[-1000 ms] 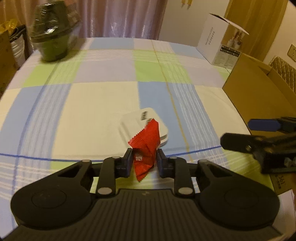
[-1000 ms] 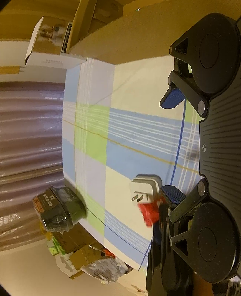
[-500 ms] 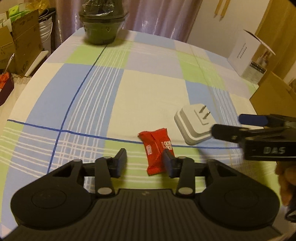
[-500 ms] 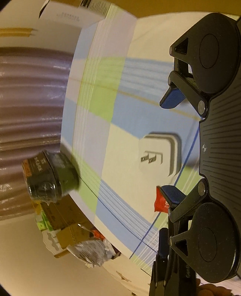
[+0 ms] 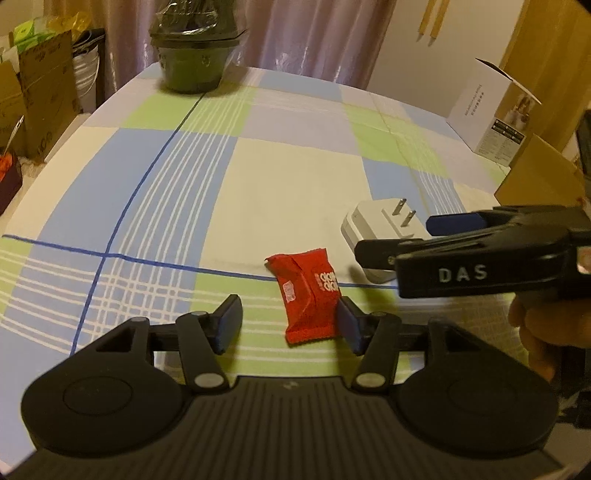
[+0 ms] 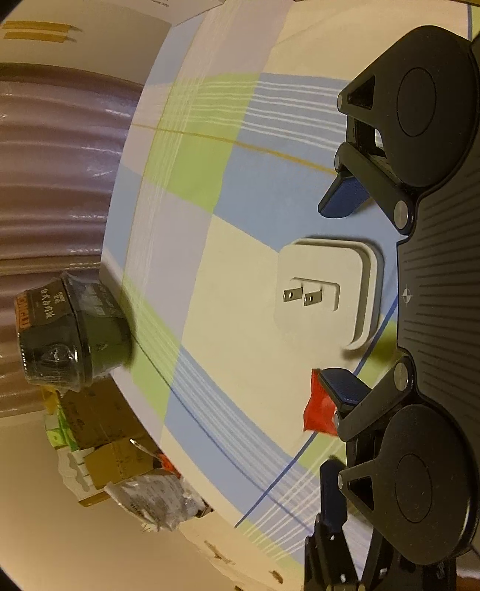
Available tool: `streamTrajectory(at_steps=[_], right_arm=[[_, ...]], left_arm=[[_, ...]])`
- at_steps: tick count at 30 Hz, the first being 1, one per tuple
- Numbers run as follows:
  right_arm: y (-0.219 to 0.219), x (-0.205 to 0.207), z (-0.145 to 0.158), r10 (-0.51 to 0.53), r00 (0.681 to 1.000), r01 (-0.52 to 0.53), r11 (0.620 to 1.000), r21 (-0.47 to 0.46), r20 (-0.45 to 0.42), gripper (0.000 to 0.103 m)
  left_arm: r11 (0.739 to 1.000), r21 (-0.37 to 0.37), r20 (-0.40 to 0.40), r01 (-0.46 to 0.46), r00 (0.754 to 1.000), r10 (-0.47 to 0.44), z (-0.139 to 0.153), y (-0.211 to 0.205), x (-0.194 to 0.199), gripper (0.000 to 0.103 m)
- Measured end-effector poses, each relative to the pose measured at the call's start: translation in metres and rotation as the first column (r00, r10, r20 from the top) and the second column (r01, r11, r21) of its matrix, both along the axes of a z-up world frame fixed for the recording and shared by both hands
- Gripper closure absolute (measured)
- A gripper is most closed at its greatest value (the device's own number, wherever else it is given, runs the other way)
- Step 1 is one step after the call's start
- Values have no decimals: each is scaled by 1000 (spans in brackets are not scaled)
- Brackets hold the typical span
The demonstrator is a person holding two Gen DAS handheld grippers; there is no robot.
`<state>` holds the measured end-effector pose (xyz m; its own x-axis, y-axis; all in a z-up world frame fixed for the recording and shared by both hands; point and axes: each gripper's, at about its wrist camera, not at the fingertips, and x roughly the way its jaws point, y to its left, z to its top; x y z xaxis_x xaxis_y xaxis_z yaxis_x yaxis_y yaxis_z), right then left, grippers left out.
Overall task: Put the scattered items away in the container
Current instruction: 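Grasp the red candy packet with the left tool while the right tool grasps the white plug adapter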
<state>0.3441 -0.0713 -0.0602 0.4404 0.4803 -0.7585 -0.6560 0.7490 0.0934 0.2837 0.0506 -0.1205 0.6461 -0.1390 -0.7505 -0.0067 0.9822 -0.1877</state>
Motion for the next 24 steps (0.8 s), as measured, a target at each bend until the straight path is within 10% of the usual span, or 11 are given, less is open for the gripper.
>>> streamTrajectory(at_steps=[12, 15, 19, 24], right_arm=[[-40, -20, 1, -119, 993, 119, 992, -29, 4, 36], [-54, -33, 1, -144, 990, 144, 989, -35, 5, 36], [-70, -48, 3, -165, 986, 165, 985, -39, -1, 36], [-95, -80, 8, -193, 981, 191, 980, -48, -35, 36]], left_arm=[[999, 47, 1, 26, 1000, -26, -2, -21, 15, 34], [992, 120, 7, 36, 999, -37, -5, -30, 18, 39], [986, 157, -2, 52, 999, -52, -3, -33, 16, 71], [982, 135, -61, 130, 991, -123, 3, -42, -4, 74]])
